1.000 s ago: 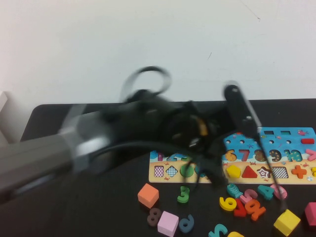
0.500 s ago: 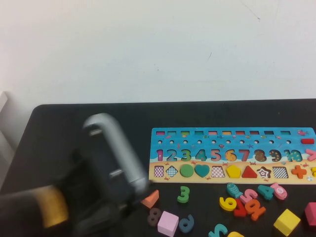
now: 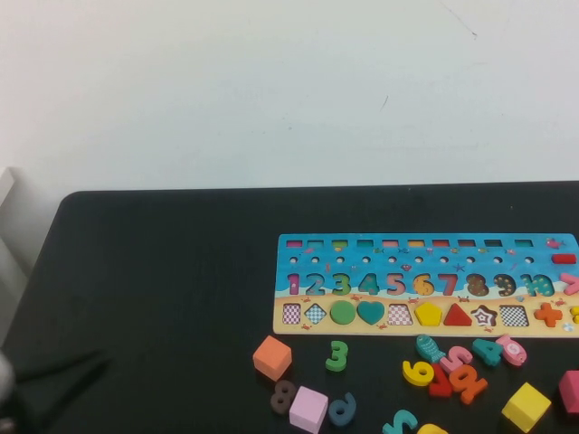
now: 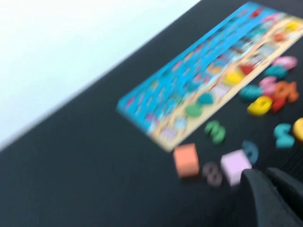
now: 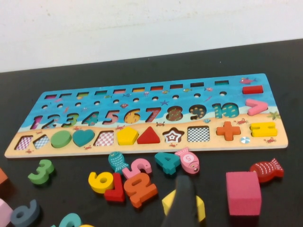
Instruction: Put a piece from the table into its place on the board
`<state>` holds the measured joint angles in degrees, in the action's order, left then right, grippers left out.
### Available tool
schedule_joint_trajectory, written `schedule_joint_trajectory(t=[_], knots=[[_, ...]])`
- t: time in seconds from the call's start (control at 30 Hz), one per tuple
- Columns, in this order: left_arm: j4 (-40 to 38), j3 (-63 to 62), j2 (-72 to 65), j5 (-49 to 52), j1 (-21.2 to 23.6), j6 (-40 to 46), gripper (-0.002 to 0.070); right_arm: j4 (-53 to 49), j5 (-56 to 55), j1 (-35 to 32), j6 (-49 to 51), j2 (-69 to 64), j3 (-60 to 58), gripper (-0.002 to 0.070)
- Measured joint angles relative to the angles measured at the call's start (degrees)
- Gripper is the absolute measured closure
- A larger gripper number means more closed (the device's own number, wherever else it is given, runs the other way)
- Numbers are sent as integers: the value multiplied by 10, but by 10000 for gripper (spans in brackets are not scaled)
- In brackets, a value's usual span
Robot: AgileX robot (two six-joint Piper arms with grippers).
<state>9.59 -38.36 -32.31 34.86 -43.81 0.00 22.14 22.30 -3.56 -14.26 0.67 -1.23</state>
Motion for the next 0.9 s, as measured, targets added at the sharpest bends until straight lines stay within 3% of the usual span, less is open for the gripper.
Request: schedule_joint_trajectory(t=[0.2, 0.53, 0.63, 0.73, 0.9], knots=[[67, 24, 54, 69, 0, -125, 675, 0, 0, 0, 0, 0, 0, 84], [146, 155, 179, 16, 18, -232, 675, 0, 0, 0, 0, 0, 0, 83], [132, 199, 220, -21, 66, -237, 675, 0, 0, 0, 0, 0, 0, 83], [99, 247, 256, -77, 143, -202, 675, 0, 0, 0, 0, 0, 0, 83], [-19, 328, 304, -188, 285, -62, 675, 0, 0, 0, 0, 0, 0, 84]])
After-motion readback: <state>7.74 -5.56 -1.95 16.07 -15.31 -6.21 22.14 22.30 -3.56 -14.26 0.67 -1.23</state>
